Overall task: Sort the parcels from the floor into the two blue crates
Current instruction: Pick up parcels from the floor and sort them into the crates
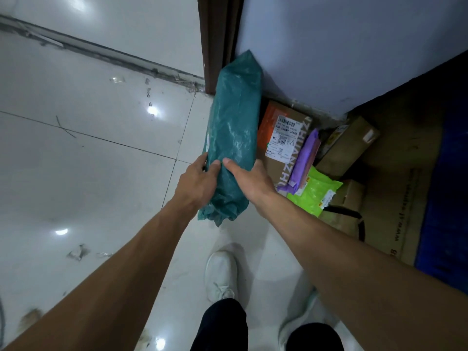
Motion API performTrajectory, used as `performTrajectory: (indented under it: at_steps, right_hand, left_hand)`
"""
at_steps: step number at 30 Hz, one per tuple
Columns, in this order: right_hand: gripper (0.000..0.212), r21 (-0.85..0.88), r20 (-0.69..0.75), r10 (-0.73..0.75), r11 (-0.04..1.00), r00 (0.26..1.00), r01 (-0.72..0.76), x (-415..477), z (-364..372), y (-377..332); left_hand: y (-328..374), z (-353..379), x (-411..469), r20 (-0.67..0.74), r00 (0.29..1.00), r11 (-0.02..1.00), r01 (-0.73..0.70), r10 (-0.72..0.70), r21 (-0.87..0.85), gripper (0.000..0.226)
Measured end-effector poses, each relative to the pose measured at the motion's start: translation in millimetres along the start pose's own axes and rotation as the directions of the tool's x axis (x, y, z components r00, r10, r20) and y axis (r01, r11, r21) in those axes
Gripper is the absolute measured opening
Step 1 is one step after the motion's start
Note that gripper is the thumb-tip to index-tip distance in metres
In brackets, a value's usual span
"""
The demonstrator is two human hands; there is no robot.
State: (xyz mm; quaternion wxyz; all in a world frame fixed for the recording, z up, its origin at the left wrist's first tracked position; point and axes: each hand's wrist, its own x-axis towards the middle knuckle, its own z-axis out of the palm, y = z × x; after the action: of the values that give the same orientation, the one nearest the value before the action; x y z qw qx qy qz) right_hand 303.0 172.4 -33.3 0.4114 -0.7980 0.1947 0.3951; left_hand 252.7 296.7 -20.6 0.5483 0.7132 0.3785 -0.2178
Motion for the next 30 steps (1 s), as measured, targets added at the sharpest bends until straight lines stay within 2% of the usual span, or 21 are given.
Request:
performTrajectory:
  at_steps: [6,10,12,16,20,22,26,30]
  right_hand:
    - [0.086,0.008,0.066,0.024,1.000,0.997,-0.025,-46.0,-33.5,-0.1]
    - [0.073,0.057,0.065,0.005,0.998,0.998,-0.009,-113.8,-78.3,-21.6]
    - [0.061,0.065,0.064,-0.016,0.998,0.998,0.012,-148.9,-102.8,-35.4]
    - [0.072,0.056,0.042,-0.035,0.998,0.999,0.032,-213.7,-153.9,-63.5]
    - [0.041,0.097,-0.010,-0.052,0.994,0.999,0.052,-282.0,-207.5,-96.3]
    - [0.044,0.114,-0.054,-0.071,0.990,0.996,0.077,-313.5,-233.9,-111.8]
    - [0.056,0.083,-0.108,-0.155,0.983,0.982,0.165,-378.1,-280.8,-134.6]
    - [0.036,0.024,-0.185,-0.212,0.975,0.960,0.220,-449.8,-327.6,-146.9]
  left_hand:
    - [38.7,-11.0,-59.8,0.029,1.000,0.996,-0.013,0.010,0.085,0.042]
    - [77.5,-15.3,-108.4,0.041,0.998,0.993,-0.045,0.041,0.106,0.063]
    - [102.4,-17.1,-138.3,0.063,0.997,0.994,-0.045,0.039,0.098,0.059]
    - [152.9,-15.3,-199.4,0.064,0.996,0.995,-0.064,0.059,0.079,0.057]
    - [212.2,-13.6,-262.7,0.074,0.991,0.992,-0.113,0.109,0.053,0.049]
    - [244.2,-13.5,-297.6,0.077,0.989,0.991,-0.126,0.123,0.039,0.038]
    - [287.8,-9.4,-354.3,0.113,0.982,0.984,-0.136,0.150,-0.117,0.030]
    - [324.0,-1.1,-419.7,0.162,0.970,0.965,-0.146,0.183,-0.218,0.021]
